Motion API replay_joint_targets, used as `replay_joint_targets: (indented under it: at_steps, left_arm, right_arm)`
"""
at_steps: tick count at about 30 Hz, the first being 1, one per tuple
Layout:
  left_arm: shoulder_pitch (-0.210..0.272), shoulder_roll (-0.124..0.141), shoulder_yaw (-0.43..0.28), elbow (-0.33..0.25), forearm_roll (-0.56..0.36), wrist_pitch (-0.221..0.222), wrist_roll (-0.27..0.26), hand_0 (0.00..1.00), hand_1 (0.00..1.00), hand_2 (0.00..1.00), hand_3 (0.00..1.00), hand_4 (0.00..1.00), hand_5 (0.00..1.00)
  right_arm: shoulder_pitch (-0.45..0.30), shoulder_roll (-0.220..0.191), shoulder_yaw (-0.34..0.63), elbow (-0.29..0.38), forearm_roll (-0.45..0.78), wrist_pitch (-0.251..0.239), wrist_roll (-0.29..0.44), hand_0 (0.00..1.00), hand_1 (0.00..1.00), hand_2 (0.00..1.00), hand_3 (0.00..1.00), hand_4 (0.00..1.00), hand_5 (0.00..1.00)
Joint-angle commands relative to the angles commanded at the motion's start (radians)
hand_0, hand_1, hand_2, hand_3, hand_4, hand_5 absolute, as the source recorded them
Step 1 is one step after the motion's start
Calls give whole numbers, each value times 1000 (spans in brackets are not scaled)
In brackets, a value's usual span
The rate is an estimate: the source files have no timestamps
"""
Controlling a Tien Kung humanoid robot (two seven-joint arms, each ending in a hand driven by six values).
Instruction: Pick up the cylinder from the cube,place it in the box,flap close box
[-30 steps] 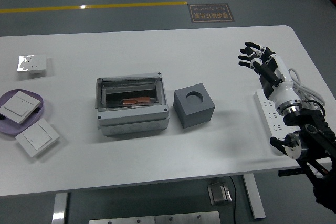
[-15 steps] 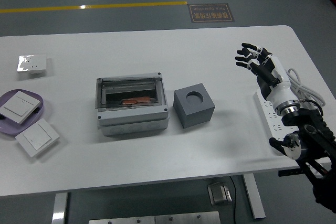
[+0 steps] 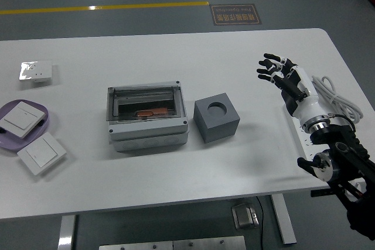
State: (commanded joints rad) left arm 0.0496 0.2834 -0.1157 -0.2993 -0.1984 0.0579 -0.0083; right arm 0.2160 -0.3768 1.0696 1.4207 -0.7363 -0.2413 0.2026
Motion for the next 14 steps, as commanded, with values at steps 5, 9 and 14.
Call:
replay_joint_targets:
  at_steps: [5, 9, 14]
  left_arm:
    - [0, 0, 1, 0, 0, 0, 0, 615, 629, 625, 661, 732, 234]
    - [1, -1, 3, 0, -2, 0, 0, 615, 630, 625, 662, 732, 234]
    - [3, -1, 1, 0, -2, -1, 0, 615, 630, 625, 662, 732, 234]
  right_arm:
    - [-1, -3, 5, 0, 1, -1, 2, 692, 645, 668, 693, 778, 327]
    - [0, -3, 4, 0, 4, -7, 7, 691, 645, 669, 690, 779, 328]
    - [0, -2, 0, -2, 6, -8, 9, 691, 645, 669, 690, 779, 328]
